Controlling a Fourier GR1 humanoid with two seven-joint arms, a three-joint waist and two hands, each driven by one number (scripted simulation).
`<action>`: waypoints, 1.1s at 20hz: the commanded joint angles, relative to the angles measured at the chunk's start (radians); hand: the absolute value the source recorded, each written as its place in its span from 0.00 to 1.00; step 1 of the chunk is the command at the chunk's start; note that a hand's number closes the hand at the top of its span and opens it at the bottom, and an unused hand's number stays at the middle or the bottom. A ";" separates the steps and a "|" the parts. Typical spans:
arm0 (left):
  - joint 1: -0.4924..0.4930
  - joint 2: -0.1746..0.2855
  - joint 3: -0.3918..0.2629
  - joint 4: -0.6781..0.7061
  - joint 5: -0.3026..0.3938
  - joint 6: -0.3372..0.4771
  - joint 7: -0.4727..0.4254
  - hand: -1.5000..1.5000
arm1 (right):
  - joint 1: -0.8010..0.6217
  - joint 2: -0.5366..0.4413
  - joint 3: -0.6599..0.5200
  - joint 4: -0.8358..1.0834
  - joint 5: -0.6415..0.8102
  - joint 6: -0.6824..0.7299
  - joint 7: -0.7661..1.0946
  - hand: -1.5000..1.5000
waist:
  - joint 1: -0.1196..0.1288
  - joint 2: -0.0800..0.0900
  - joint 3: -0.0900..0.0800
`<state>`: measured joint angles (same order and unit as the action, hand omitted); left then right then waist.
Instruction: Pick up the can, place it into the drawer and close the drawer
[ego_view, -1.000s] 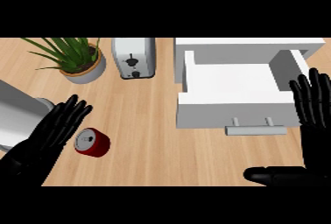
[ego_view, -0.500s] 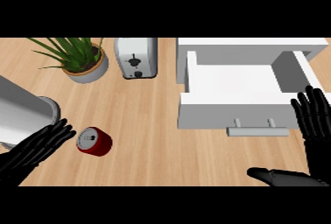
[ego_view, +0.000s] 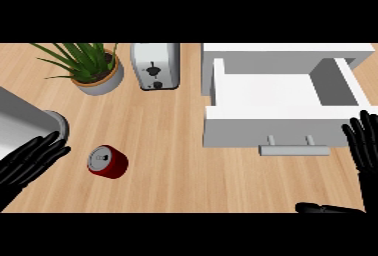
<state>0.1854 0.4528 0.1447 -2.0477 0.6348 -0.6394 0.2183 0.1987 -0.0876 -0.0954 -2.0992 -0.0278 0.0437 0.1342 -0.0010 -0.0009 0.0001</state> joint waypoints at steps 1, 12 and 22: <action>-0.079 -0.025 -0.004 0.059 -0.025 0.020 0.052 0.00 | 0.098 0.011 -0.005 -0.044 -0.020 0.046 -0.055 0.00 | -0.006 0.000 0.000; -0.135 -0.146 0.007 0.244 -0.209 -0.088 -0.050 0.00 | 0.032 0.027 -0.041 0.065 -0.006 0.062 -0.114 0.00 | -0.002 0.001 0.000; -0.101 -0.210 0.026 0.347 -0.395 -0.137 -0.213 0.00 | 0.098 0.038 -0.078 0.053 -0.015 0.121 -0.154 0.00 | -0.001 0.000 0.000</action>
<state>0.0523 0.2600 0.1552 -1.7546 0.3117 -0.7408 0.0905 0.2663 -0.0757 -0.1847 -2.0681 -0.0689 0.1522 0.0381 -0.0027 -0.0006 -0.0002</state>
